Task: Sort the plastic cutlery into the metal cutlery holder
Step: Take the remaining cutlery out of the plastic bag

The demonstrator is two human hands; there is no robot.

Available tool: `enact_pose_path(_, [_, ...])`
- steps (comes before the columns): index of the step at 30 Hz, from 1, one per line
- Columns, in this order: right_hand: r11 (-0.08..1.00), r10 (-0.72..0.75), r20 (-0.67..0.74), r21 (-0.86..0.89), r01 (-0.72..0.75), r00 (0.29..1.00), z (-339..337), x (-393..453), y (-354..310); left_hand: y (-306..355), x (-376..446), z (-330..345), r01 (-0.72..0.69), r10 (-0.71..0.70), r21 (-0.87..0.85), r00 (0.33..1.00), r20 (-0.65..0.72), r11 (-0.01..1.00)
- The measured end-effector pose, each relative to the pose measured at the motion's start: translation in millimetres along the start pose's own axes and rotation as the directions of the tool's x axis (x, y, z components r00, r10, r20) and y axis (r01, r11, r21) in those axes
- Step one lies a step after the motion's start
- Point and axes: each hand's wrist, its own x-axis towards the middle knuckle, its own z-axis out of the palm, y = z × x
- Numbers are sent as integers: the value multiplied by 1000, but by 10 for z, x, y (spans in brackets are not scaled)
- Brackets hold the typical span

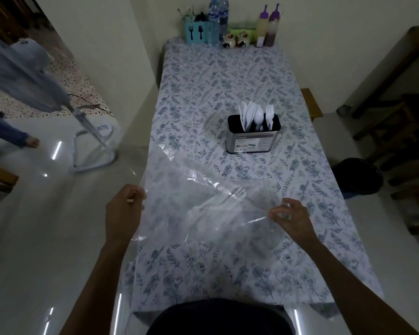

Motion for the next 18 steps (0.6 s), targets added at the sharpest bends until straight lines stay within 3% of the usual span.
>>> enact_pose_path(5, [999, -44, -20, 5, 44, 999, -4, -35, 1, 189, 78, -101, -58, 57, 47, 998, 26, 997])
enact_pose_path(13, [995, -64, -61, 73, 69, 996, -83, -97, 15, 843, 193, -303, -275, 272, 167, 962, 41, 947])
enact_pose_path(18, [996, -74, -86, 49, 79, 994, -182, -201, -95, 1199, 215, -400, -293, 298, 258, 954, 23, 921])
